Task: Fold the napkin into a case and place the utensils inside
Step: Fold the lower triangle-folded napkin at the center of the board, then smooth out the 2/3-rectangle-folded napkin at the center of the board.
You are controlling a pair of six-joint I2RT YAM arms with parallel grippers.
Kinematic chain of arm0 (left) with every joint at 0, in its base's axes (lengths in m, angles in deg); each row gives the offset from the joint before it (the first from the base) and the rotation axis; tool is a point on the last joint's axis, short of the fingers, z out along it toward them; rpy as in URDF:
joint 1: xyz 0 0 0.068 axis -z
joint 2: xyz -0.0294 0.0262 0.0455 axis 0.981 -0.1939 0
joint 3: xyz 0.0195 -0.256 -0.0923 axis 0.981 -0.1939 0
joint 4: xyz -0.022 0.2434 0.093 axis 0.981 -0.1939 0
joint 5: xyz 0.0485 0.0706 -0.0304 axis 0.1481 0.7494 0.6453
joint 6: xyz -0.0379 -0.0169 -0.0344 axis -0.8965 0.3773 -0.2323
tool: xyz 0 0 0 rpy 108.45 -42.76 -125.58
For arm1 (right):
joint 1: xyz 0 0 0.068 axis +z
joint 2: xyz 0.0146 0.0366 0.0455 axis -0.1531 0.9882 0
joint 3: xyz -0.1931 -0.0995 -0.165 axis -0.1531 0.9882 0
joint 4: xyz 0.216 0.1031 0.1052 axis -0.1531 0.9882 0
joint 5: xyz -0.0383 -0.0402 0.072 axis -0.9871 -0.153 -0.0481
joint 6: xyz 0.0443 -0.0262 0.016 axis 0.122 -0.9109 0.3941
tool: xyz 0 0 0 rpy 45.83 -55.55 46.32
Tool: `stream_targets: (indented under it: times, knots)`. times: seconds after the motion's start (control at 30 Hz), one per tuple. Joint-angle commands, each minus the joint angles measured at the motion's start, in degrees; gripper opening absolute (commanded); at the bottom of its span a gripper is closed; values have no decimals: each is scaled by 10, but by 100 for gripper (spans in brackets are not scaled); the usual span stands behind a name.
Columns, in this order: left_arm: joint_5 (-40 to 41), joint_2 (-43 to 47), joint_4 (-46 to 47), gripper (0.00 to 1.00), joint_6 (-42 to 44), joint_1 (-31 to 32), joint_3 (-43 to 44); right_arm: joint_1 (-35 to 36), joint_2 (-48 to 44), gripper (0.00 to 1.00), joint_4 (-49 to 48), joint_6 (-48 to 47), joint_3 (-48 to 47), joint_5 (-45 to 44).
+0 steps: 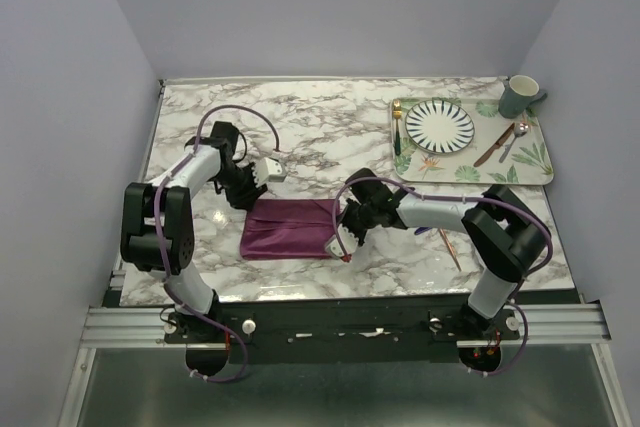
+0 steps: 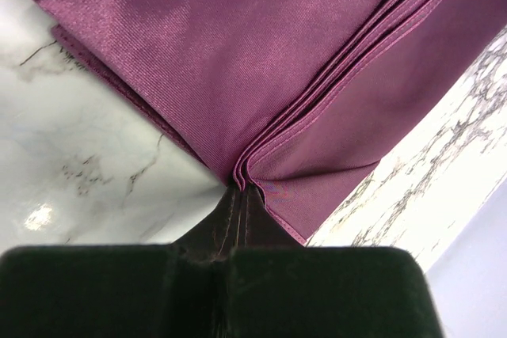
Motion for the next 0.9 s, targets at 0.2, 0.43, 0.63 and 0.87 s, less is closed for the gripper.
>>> stream_targets:
  times: [0.2,0.43,0.63,0.87]
  knots:
    - [-74,27,43,37,-123,27,52,-5,8,1,60,-4,11,-25]
    - [-39,1,101,30,-170,62,18,-5,6,1,60,-6,9,-22]
    - [9,-20,102,23,-147,66,-19,-5,3,1,60,-3,9,-22]
    - [45,-40,118,22,-142,66,-40,-5,-20,17,60,22,18,-23]
